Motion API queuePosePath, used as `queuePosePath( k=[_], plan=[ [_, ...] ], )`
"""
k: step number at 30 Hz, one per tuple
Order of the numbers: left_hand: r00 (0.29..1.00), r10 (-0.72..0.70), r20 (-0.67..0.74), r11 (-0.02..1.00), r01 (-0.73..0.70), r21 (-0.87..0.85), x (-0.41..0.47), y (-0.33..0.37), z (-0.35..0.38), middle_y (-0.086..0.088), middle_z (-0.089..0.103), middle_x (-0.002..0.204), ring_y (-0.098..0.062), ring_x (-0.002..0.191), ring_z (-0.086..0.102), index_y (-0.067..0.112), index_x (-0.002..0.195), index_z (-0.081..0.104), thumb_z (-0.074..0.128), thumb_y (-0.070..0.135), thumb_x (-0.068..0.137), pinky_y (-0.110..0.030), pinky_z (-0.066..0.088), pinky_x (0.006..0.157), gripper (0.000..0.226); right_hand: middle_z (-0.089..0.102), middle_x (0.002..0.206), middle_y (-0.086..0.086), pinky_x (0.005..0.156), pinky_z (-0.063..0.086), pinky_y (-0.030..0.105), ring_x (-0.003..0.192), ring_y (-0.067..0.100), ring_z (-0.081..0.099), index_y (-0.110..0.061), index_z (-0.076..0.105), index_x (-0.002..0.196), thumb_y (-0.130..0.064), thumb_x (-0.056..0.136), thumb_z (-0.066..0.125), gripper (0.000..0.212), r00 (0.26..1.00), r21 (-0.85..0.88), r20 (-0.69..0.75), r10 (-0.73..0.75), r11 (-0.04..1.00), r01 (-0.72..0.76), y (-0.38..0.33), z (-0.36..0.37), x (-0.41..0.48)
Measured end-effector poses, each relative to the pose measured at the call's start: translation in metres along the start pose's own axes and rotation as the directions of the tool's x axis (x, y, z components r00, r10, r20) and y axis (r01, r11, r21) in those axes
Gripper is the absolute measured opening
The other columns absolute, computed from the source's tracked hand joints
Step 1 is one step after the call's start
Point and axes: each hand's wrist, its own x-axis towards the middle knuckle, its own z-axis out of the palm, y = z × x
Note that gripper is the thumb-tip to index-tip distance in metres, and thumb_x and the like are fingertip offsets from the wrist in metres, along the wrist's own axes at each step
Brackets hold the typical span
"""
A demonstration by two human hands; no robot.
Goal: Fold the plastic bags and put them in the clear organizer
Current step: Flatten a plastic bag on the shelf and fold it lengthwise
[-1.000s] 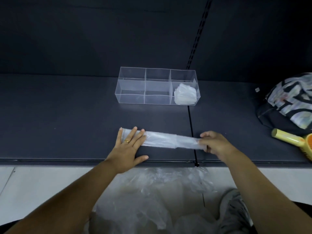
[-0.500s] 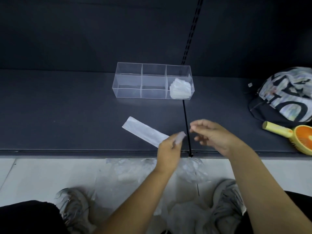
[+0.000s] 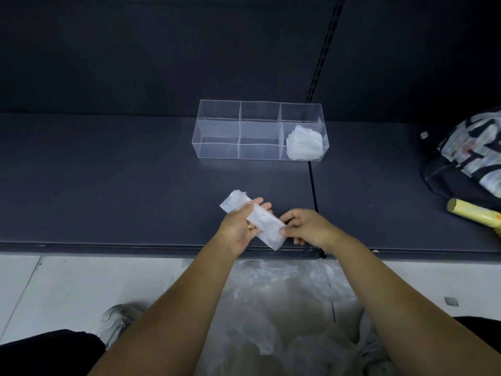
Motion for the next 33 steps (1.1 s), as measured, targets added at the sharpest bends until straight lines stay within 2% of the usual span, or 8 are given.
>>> queuePosePath(
  k=[9, 12, 14, 16, 18, 21, 27, 33],
  plan=[
    [0.979, 0.071, -0.19, 0.991, -0.047, 0.127, 0.025, 0.029, -0.013, -0.007, 0.071, 0.097, -0.016, 0.086, 0.069, 0.01, 0.095, 0.066, 0.049, 0.019, 0.1, -0.03, 0.054, 0.078, 0.02, 0.072, 0.079, 0.005, 0.042, 0.04, 0.019, 0.043, 0.007, 0.052, -0.012, 0.064, 0.091, -0.006, 0.082, 0.071, 0.013, 0.987, 0.015, -0.144, 0.077, 0.997, -0.076, 0.001, 0.008, 0.008],
    [0.902, 0.301, -0.31, 0.939, -0.225, 0.259, 0.025, 0.043, -0.015, -0.014, 0.069, 0.104, -0.023, 0.09, 0.067, 0.002, 0.108, 0.065, 0.049, 0.016, 0.099, -0.031, 0.054, 0.082, 0.022, 0.071, 0.077, 0.006, 0.041, 0.039, 0.018, 0.041, 0.006, 0.052, -0.01, 0.064, 0.089, -0.004, 0.081, 0.071, 0.013, 0.984, 0.029, -0.151, 0.098, 0.995, -0.095, 0.0, 0.008, 0.01],
    [0.749, 0.606, -0.268, 0.693, -0.333, 0.639, 0.015, 0.04, -0.017, -0.014, 0.068, 0.109, -0.026, 0.099, 0.065, 0.002, 0.114, 0.065, 0.049, 0.011, 0.098, -0.035, 0.05, 0.093, 0.024, 0.07, 0.076, 0.007, 0.04, 0.039, 0.018, 0.041, 0.006, 0.054, -0.011, 0.064, 0.087, -0.004, 0.081, 0.072, 0.012, 0.982, 0.03, -0.15, 0.113, 0.993, -0.11, -0.001, 0.008, 0.012],
    [0.617, 0.783, 0.08, 0.22, -0.395, 0.892, -0.005, 0.023, -0.014, -0.008, 0.068, 0.112, -0.023, 0.103, 0.062, 0.007, 0.113, 0.068, 0.053, 0.01, 0.094, -0.026, 0.043, 0.094, 0.024, 0.07, 0.075, 0.009, 0.041, 0.038, 0.019, 0.042, 0.006, 0.056, -0.012, 0.063, 0.086, -0.005, 0.08, 0.073, 0.013, 0.981, 0.035, -0.152, 0.122, 0.992, -0.118, -0.001, 0.008, 0.013],
    [0.655, 0.629, 0.419, -0.069, -0.49, 0.869, -0.018, -0.004, -0.014, -0.006, 0.065, 0.12, -0.023, 0.112, 0.057, 0.01, 0.119, 0.065, 0.059, 0.018, 0.091, -0.018, 0.034, 0.092, 0.029, 0.069, 0.072, 0.009, 0.042, 0.038, 0.02, 0.043, 0.006, 0.058, -0.011, 0.063, 0.087, -0.006, 0.079, 0.073, 0.014, 0.981, 0.037, -0.151, 0.12, 0.993, -0.115, -0.001, 0.008, 0.013],
    [0.78, 0.289, 0.555, -0.197, -0.519, 0.832, -0.021, -0.037, -0.024, -0.001, 0.036, 0.151, -0.016, 0.141, 0.028, 0.013, 0.144, 0.04, 0.062, 0.048, 0.087, -0.018, 0.015, 0.113, 0.07, 0.067, 0.067, 0.004, 0.044, 0.04, 0.019, 0.046, 0.006, 0.059, -0.011, 0.064, 0.089, -0.009, 0.08, 0.073, 0.013, 0.982, 0.049, -0.139, 0.126, 0.992, -0.12, -0.003, 0.007, 0.01],
    [0.755, 0.393, 0.524, -0.152, -0.509, 0.847, -0.018, -0.04, -0.025, 0.003, 0.044, 0.148, -0.011, 0.137, 0.036, 0.021, 0.143, 0.044, 0.057, 0.032, 0.094, -0.018, 0.024, 0.112, 0.051, 0.061, 0.07, 0.003, 0.046, 0.039, 0.018, 0.047, 0.006, 0.055, -0.011, 0.061, 0.092, -0.015, 0.093, 0.06, 0.004, 0.975, 0.318, -0.074, 0.21, 0.932, -0.176, -0.019, 0.006, -0.003],
    [0.793, 0.482, 0.372, 0.044, -0.446, 0.894, -0.019, -0.018, -0.019, 0.002, 0.071, 0.088, -0.017, 0.08, 0.063, 0.032, 0.121, 0.064, 0.042, 0.036, 0.101, -0.026, 0.044, 0.068, 0.03, 0.064, 0.1, -0.003, 0.057, 0.042, 0.02, 0.066, 0.008, 0.059, -0.018, 0.058, 0.115, -0.01, 0.089, 0.063, 0.028, 0.983, 0.177, -0.178, 0.036, 0.984, -0.004, -0.032, -0.005, -0.007]
  ],
)
